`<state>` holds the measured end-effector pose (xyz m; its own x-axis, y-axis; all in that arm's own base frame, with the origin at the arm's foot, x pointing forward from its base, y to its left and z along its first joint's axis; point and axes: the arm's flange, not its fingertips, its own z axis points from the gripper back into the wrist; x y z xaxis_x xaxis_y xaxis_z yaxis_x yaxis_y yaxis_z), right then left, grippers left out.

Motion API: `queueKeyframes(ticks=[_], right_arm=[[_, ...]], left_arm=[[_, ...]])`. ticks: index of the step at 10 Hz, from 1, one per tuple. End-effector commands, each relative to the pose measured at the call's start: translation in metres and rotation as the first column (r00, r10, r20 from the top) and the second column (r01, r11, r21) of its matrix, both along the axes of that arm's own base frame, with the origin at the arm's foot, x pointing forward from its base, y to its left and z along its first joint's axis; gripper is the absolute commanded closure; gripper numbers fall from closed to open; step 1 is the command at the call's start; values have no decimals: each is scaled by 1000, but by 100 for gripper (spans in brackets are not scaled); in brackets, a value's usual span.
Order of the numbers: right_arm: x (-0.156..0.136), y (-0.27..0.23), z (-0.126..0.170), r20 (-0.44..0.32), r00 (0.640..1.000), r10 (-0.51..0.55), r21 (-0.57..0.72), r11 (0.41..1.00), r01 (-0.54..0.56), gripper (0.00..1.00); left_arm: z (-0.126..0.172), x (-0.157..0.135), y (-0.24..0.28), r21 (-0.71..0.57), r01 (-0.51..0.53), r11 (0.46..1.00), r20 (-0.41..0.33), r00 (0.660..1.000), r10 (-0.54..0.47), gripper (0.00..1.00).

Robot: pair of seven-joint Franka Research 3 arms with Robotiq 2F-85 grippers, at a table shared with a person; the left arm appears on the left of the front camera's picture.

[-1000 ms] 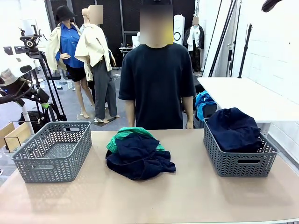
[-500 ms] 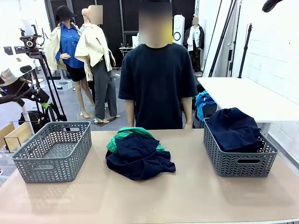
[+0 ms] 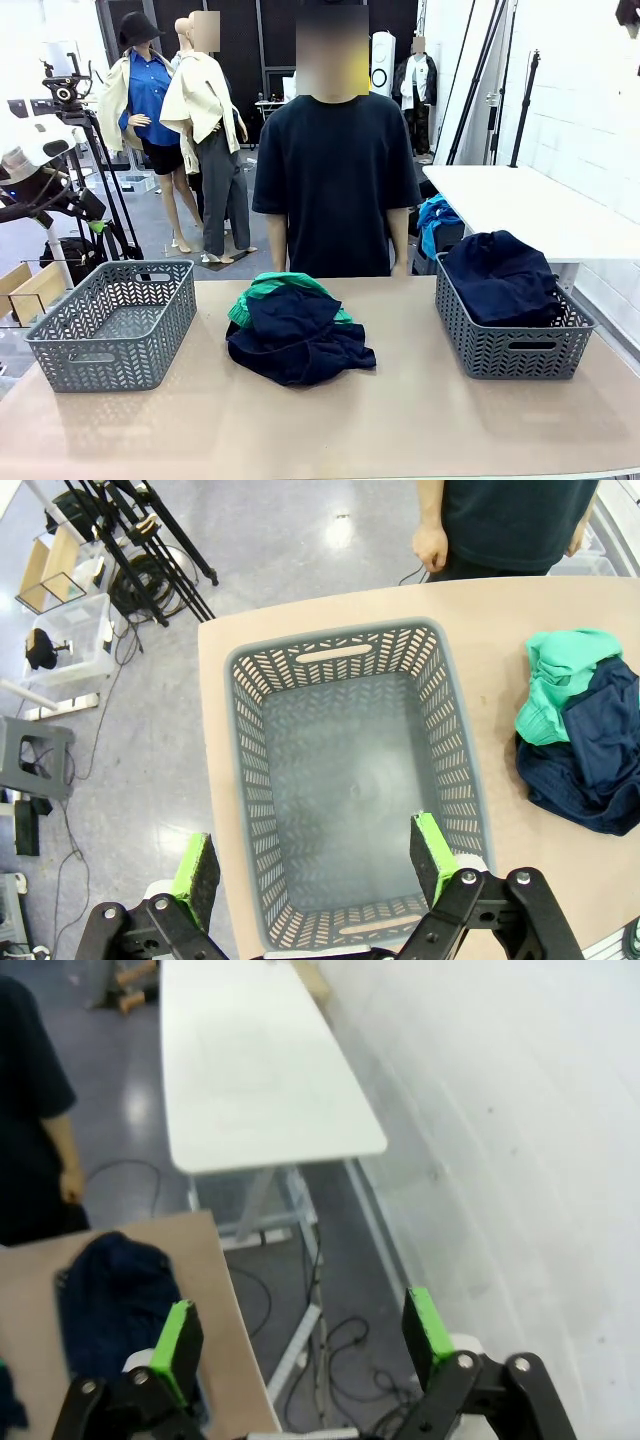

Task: Sort the tops and bottoms.
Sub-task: Lift clothes from the center of the table with your left hand.

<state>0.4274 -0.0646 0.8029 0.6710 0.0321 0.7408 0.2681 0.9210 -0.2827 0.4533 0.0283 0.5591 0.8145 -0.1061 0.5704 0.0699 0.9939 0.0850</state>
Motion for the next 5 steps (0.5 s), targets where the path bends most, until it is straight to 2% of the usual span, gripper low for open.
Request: queueKeyframes(ticks=[1,2,4,5], right_arm=[[-3,0,-41,-90,996,15,37,999,-12,0],[6,-4,-61,-145,988,53,87,995,-40,0],[24,-18,-104,-214,977,14,123,992,13,0],[27,-32,-124,-239,971,34,160,987,5,0]], left_arm=[[2,0,2,9,1,1000,-5,1000,-1,0],[2,0,2,9,1,1000,-5,1000,-1,0],[2,0,2,9,1,1000,-5,1000,-1,0],[2,0,2,9,1,1000,-5,1000,-1,0]])
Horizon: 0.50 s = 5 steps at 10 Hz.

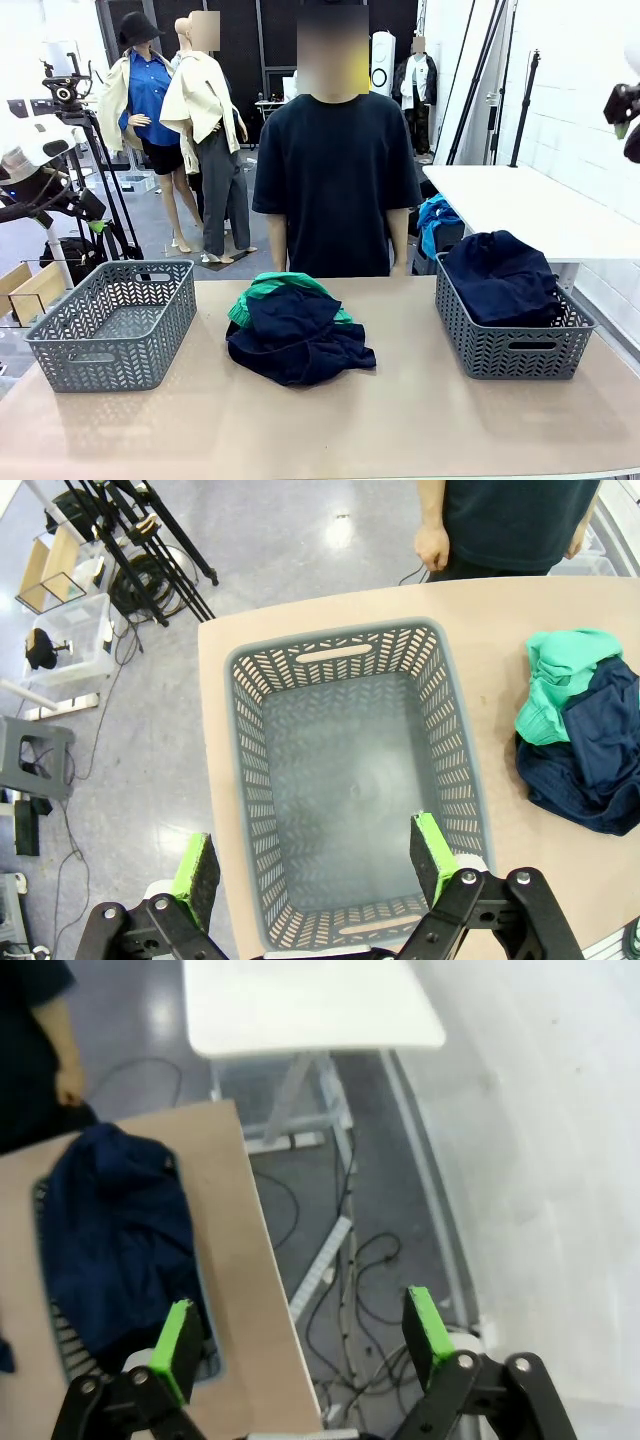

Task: Sort the tops and bottoms.
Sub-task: Lift clothes from the center of the table with your left hand.

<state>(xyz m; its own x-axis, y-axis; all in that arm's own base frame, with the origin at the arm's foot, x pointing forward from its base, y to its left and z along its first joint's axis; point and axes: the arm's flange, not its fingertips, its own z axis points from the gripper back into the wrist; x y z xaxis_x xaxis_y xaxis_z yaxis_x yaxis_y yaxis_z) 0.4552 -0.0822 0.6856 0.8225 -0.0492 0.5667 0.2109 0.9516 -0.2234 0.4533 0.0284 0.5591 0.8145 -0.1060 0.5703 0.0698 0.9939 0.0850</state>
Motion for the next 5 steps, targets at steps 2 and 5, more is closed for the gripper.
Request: queueKeyframes(ticks=[2,5], right_arm=[[-11,-30,-31,-49,998,43,110,993,-37,0],[-37,-73,-62,-19,999,-41,193,980,44,0]], left_arm=[[2,0,2,9,2,1000,-5,1000,-2,0],[2,0,2,9,2,1000,-5,1000,-2,0]])
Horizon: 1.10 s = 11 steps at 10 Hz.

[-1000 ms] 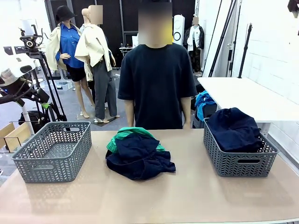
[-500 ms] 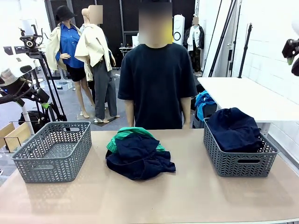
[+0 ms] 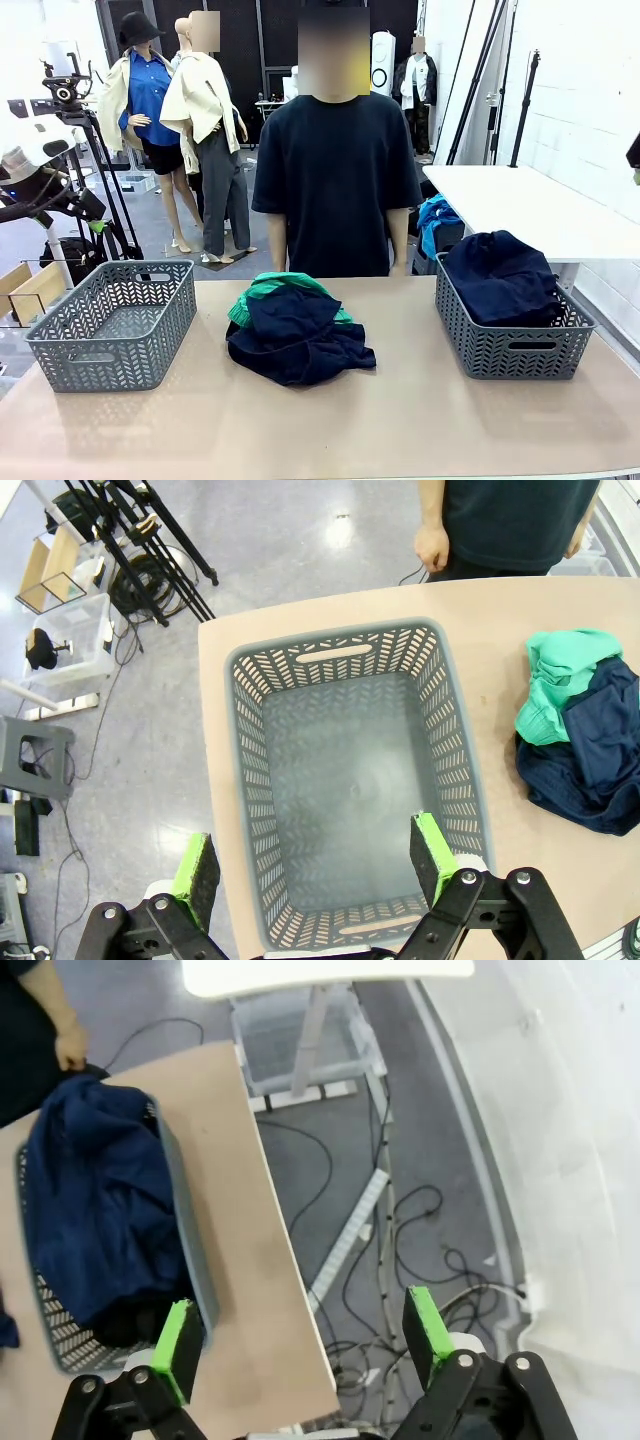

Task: Sort the tops and bottoms.
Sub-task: Lift clothes from the center of the table with your left hand.

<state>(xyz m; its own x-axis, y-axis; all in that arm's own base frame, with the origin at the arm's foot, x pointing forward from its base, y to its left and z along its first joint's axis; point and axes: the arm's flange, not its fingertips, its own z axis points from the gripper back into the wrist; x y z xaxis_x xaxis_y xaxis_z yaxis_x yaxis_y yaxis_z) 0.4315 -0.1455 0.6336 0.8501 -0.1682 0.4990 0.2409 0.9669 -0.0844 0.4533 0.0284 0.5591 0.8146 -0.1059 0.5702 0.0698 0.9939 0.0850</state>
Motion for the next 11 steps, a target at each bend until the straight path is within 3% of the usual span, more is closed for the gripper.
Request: queueKeyframes(ticks=[1,3,5,7,9,10,11], right_arm=[[-20,-21,-21,24,999,-28,51,998,27,0],[-23,-34,-29,31,998,-47,72,996,45,0],[-19,-28,-17,0,999,-54,39,998,54,0],[-19,-28,-17,0,999,-54,39,998,54,0],[-19,-28,-17,0,999,-54,39,998,54,0],[-19,-28,-17,0,999,-54,39,998,54,0],[-19,-28,-17,0,999,-54,39,998,54,0]], left_arm=[[2,0,2,9,2,1000,-5,1000,-2,0],[2,0,2,9,2,1000,-5,1000,-2,0],[0,0,0,0,0,1000,0,1000,0,0],[17,11,-63,11,237,971,31,971,-238,0],[15,18,-125,31,474,880,-47,880,-473,0],[7,24,-154,-9,580,814,-138,806,-576,0],[-6,30,-180,-30,625,780,-207,760,-616,0]])
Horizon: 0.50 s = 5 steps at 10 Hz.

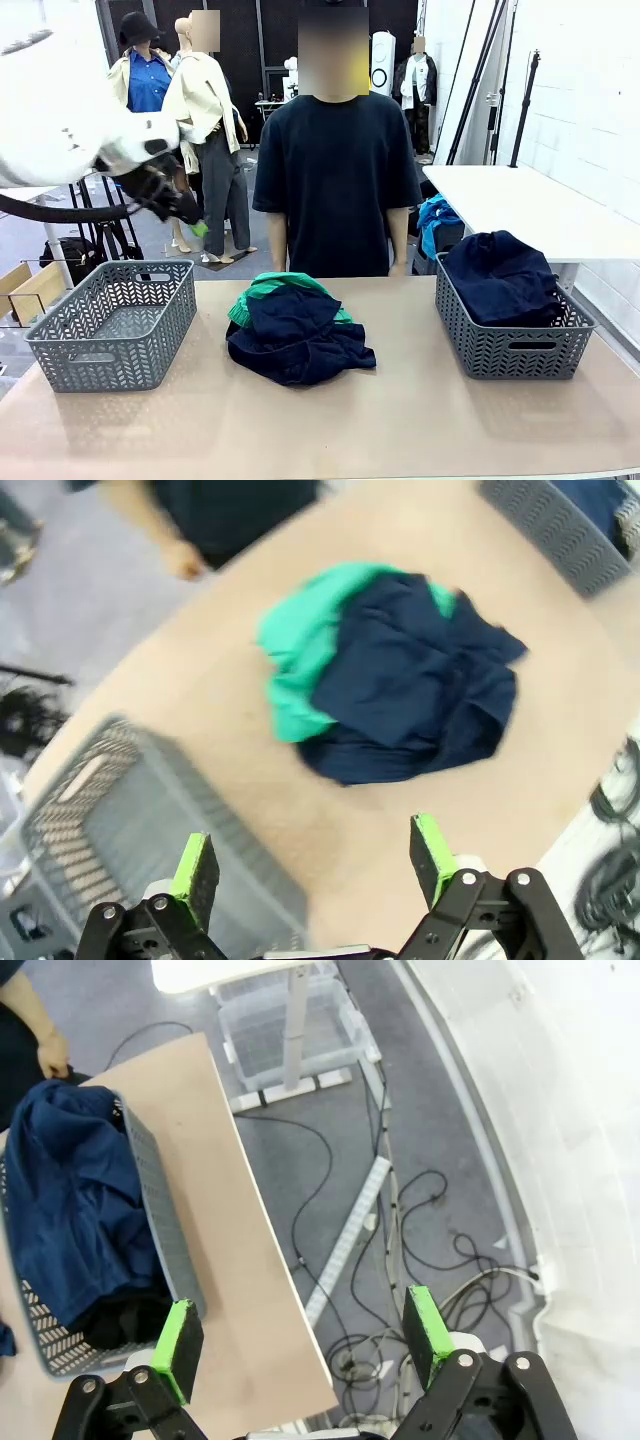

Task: Sort the tops and bottoms.
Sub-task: Lift clothes from the center of the table with your left hand.

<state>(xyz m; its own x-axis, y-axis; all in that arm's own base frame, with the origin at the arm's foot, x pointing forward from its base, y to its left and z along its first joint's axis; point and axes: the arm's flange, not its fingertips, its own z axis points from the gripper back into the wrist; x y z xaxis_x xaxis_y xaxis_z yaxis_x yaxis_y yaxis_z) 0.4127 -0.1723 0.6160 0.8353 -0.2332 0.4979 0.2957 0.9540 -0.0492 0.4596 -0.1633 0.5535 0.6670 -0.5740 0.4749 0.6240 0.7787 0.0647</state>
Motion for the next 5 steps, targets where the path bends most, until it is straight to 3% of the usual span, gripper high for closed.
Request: queueKeyframes(ticks=[1,3,4,5], right_arm=[[0,-1,0,-6,1000,2,4,1000,-2,0],[0,-1,0,-6,1000,2,4,1000,-2,0],[0,-1,0,-6,1000,2,4,1000,-2,0],[0,-1,0,-6,1000,2,4,1000,-2,0]], left_arm=[[-18,29,-15,28,122,992,-135,984,-118,0],[-72,38,-58,27,127,992,-238,964,-117,0],[-88,40,-66,41,52,998,-203,978,-43,0],[-65,22,-54,32,130,991,-194,973,-121,0]])
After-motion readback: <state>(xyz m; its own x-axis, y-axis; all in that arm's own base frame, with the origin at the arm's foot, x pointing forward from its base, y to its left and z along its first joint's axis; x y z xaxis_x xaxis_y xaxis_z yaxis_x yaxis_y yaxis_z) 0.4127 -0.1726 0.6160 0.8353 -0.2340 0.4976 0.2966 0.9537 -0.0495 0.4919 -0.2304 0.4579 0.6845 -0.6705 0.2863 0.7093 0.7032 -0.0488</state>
